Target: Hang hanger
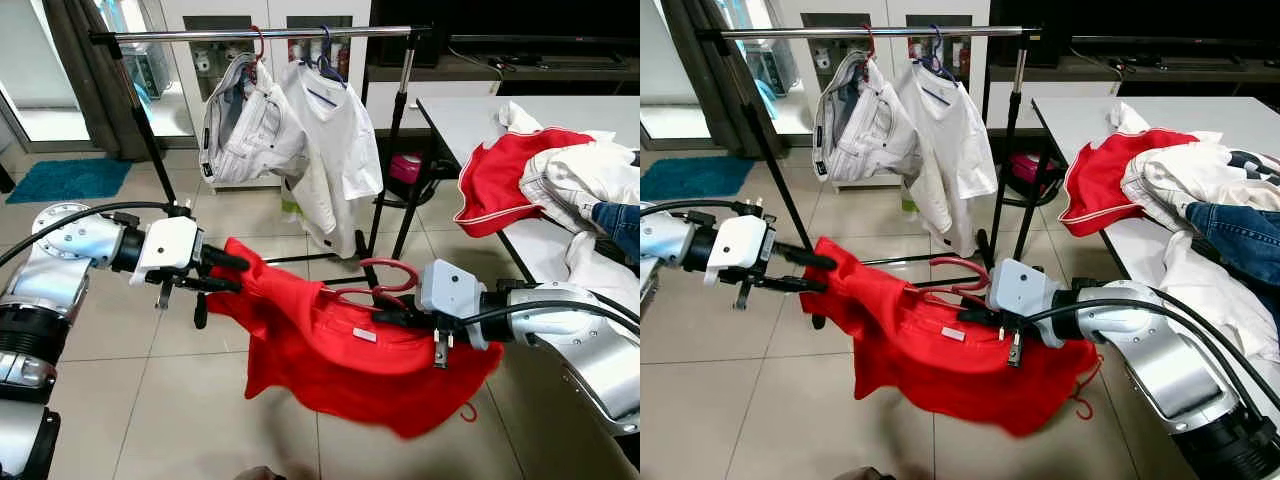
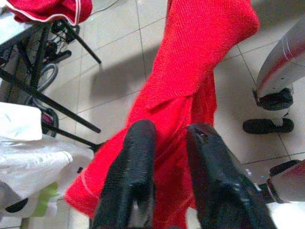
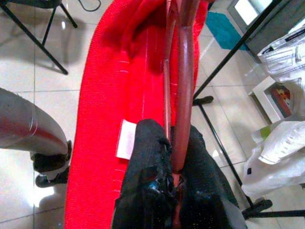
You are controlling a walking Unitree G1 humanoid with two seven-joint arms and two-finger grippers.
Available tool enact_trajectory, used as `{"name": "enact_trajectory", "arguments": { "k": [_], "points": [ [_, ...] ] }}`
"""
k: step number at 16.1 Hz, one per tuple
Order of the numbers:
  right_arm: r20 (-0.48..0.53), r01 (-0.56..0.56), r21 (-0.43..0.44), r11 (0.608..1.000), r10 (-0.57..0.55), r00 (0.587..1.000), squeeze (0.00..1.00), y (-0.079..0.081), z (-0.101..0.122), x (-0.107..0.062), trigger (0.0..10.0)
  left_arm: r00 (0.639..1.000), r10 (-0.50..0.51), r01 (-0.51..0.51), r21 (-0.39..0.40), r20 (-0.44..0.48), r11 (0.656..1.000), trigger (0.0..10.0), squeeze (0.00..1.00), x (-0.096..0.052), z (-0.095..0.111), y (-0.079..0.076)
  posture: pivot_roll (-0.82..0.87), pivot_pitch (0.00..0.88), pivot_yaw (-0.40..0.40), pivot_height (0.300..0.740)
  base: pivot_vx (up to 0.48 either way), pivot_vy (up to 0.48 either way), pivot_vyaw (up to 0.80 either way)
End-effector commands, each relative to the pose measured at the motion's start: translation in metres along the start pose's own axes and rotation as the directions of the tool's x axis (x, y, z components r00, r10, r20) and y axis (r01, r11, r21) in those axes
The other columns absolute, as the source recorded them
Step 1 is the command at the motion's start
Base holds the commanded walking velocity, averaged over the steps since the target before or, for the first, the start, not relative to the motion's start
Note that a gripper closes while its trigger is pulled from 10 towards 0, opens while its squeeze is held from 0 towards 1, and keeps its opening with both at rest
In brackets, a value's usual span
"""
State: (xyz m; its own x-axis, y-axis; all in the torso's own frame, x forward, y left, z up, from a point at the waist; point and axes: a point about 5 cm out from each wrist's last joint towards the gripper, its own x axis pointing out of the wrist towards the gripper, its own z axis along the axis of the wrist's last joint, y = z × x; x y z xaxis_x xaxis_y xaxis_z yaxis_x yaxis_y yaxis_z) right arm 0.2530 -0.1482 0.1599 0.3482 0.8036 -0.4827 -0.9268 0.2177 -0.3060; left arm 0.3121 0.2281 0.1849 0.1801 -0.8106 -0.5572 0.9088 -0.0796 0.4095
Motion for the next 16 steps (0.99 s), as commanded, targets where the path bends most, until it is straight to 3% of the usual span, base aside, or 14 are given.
{"name": "enact_trajectory", "arguments": {
  "k": [1, 5, 9, 10, 12, 16],
  "points": [
    [0.018, 0.001, -0.023, 1.000, 0.000, 1.000, 0.00, 0.000, 0.003, -0.001, 10.0, 1.000, -0.007, 0.007, 0.006, -0.003, 1.000, 0.0, 0.00, 0.001, 0.000, 0.000, -0.12, 0.000, 0.031, 0.740, 0.000, 0.000, 0.00],
    [0.016, -0.013, -0.027, 1.000, 0.013, 1.000, 0.00, -0.001, 0.004, 0.000, 10.0, 0.999, -0.023, 0.022, -0.015, -0.023, 1.000, 0.0, 0.00, 0.000, -0.003, 0.001, -0.11, 0.000, 0.039, 0.740, 0.000, 0.000, 0.00],
    [0.008, -0.057, -0.030, 0.998, 0.057, 0.998, 0.00, -0.003, 0.006, -0.001, 10.0, 1.000, -0.005, 0.006, -0.061, 0.013, 0.998, 0.0, 0.00, -0.010, 0.006, 0.015, -0.10, 0.000, 0.041, 0.740, 0.000, 0.000, 0.00],
    [0.011, -0.057, -0.013, 0.998, 0.057, 0.998, 0.00, -0.003, 0.005, -0.004, 10.0, 0.993, 0.062, -0.051, -0.101, 0.105, 0.994, 0.0, 0.00, -0.012, 0.015, 0.024, -0.09, 0.000, 0.034, 0.740, 0.000, 0.000, 0.00],
    [0.002, -0.062, -0.001, 0.998, 0.062, 0.998, 0.00, 0.000, 0.002, -0.005, 10.0, 0.984, 0.103, -0.086, -0.115, 0.147, 0.990, 0.0, 0.00, -0.015, 0.018, 0.026, -0.10, 0.000, 0.030, 0.740, 0.000, 0.000, 0.00],
    [-0.011, -0.041, 0.023, 0.999, 0.041, 0.999, 0.00, 0.002, -0.003, -0.007, 10.0, 0.976, 0.192, -0.178, -0.125, 0.108, 0.976, 0.0, 0.00, -0.032, 0.011, 0.027, -0.10, 0.000, 0.035, 0.740, 0.000, 0.000, 0.00]
  ]
}}
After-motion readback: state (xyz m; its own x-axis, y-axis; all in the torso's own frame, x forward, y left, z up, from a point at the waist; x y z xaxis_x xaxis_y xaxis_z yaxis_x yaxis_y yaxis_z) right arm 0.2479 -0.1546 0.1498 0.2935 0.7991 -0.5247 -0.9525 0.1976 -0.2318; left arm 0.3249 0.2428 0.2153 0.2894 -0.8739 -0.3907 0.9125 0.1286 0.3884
